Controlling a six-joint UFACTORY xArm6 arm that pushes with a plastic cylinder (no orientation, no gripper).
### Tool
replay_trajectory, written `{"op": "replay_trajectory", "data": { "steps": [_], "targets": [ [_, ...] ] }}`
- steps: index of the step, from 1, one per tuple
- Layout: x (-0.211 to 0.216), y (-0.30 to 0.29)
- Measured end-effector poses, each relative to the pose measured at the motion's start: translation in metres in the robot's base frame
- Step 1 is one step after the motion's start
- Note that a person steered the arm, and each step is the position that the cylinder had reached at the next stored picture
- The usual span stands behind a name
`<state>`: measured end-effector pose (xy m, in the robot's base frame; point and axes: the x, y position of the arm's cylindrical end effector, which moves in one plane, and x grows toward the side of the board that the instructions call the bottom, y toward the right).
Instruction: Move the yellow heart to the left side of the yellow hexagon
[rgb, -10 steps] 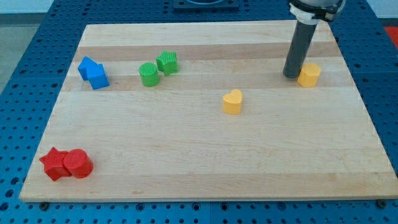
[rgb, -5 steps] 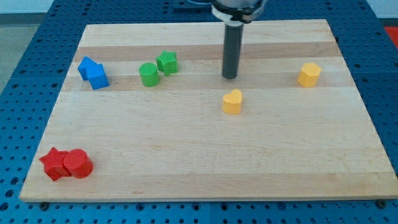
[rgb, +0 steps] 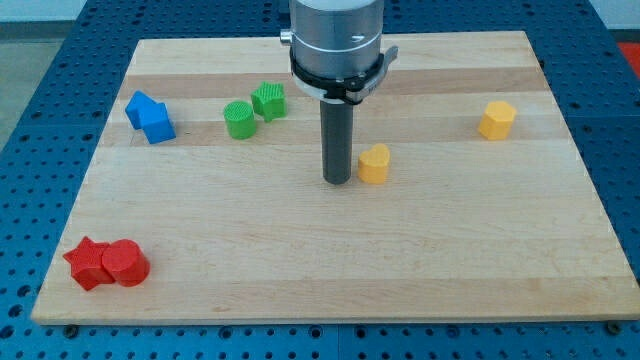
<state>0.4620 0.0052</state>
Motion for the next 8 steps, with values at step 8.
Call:
{"op": "replay_trajectory", "data": {
  "steps": [8],
  "targets": [
    [-0.032, 0.047]
  ]
}}
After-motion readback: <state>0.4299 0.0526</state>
